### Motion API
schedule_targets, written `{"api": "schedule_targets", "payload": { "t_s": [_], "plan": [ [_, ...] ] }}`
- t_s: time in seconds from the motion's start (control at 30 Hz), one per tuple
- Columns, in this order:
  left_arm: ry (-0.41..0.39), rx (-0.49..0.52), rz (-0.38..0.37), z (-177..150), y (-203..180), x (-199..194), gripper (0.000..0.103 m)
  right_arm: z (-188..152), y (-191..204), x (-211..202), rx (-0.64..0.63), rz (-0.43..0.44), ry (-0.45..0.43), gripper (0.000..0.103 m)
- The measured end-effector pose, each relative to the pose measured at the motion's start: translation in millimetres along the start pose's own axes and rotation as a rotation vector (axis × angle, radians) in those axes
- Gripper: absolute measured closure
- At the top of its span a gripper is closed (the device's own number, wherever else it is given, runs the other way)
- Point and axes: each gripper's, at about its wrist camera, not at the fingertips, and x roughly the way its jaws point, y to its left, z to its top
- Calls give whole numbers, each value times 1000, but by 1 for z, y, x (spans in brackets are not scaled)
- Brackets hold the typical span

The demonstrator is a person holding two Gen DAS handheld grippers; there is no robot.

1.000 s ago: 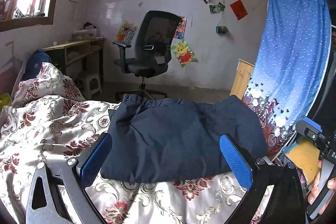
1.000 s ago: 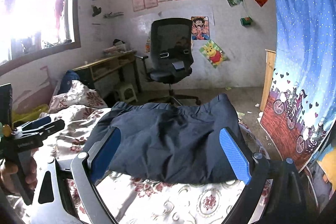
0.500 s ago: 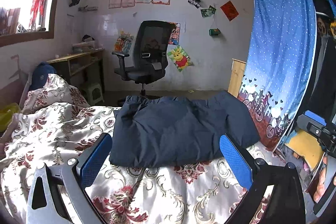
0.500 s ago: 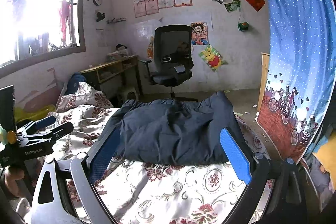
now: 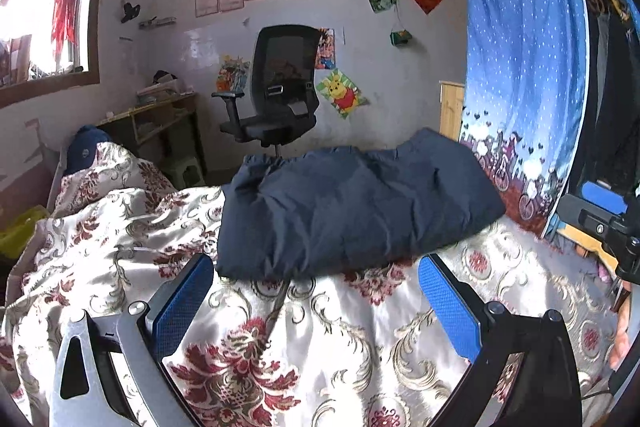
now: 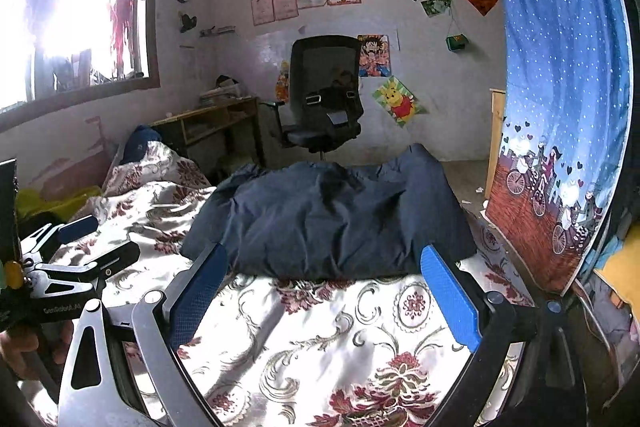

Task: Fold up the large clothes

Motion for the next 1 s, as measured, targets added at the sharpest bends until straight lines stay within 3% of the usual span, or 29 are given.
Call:
{"api": "schedule_targets", "payload": {
  "t_s": [0.33, 1.0],
  "plan": [
    [56, -15, 13, -26, 2, 18, 0, -26, 9, 9, -61, -9, -1, 8],
    [86, -5, 23, -33, 1, 27, 0, -39, -12, 27, 22, -13, 18, 8]
  ]
}}
